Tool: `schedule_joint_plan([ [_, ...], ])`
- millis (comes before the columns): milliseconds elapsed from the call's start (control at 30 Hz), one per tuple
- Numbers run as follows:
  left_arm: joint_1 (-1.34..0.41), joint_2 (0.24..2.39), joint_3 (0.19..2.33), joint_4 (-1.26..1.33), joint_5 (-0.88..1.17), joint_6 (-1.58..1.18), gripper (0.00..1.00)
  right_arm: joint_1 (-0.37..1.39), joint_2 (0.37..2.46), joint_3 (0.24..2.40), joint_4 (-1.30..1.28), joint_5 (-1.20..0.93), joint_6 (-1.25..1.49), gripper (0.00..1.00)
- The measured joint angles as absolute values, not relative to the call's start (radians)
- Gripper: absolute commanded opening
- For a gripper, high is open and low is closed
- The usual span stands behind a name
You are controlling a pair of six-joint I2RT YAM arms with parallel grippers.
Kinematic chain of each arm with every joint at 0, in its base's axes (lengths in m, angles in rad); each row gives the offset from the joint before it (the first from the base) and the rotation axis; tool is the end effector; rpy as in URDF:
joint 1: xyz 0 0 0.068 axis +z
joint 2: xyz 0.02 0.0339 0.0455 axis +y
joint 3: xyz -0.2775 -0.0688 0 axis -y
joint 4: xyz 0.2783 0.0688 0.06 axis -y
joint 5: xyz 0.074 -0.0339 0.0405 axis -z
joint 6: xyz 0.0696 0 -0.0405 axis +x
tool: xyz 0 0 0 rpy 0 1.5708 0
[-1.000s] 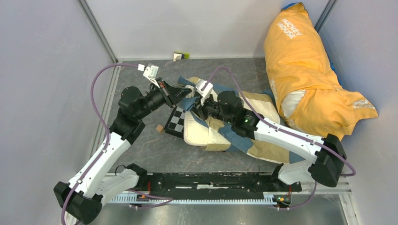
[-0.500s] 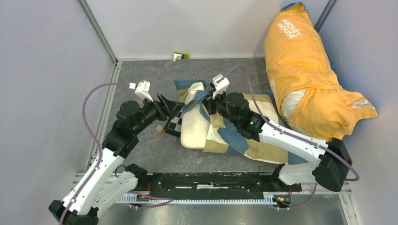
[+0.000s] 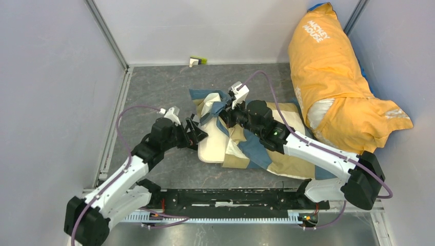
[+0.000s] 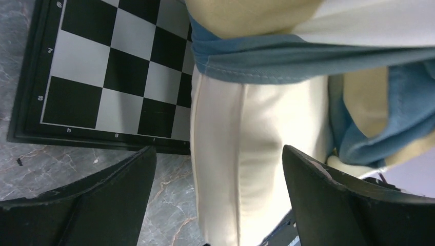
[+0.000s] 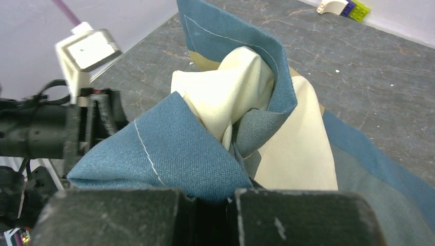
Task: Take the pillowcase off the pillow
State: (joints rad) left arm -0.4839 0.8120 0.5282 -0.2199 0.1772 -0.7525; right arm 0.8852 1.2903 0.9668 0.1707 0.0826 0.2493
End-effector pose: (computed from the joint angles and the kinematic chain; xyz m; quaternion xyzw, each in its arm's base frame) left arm 0.2048 -0.1215 0.2258 -0.0702 0.8559 -0.3557 0.3687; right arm 0.2373 0.2811 0.3268 -0.2115 0.7288 0.3231 0.5655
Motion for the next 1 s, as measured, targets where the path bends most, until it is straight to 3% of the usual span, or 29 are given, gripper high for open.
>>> schedule_joint_plan([
  [133, -0.484, 0.925, 0.534, -0.160, 0.220, -0.765, 0.80, 0.885, 1.294, 0.987, 0.134, 0.060, 0.244, 0.00],
  [200, -0.484, 0.965, 0.530, -0.092, 0.259, -0.789, 0.66, 0.885, 1.307, 1.017, 0.109, 0.052, 0.237, 0.00],
  [300, -0.484, 1.008, 0.521, 0.007, 0.317, -0.824, 0.19, 0.885, 1.345, 1.079, 0.077, 0.043, 0.222, 0.00],
  [367, -0.484, 1.032, 0.520, 0.052, 0.348, -0.831, 0.04, 0.885, 1.369, 1.112, 0.057, 0.041, 0.212, 0.04],
  [533, -0.484, 1.014, 0.520, 0.083, 0.385, -0.830, 0.02, 0.880, 1.477, 1.258, -0.035, 0.055, 0.176, 0.03],
  [1000, -0.477, 0.909, 0.552, 0.012, 0.437, -0.751, 0.02, 0.766, 2.051, 1.868, -0.406, 0.113, 0.164, 0.00],
])
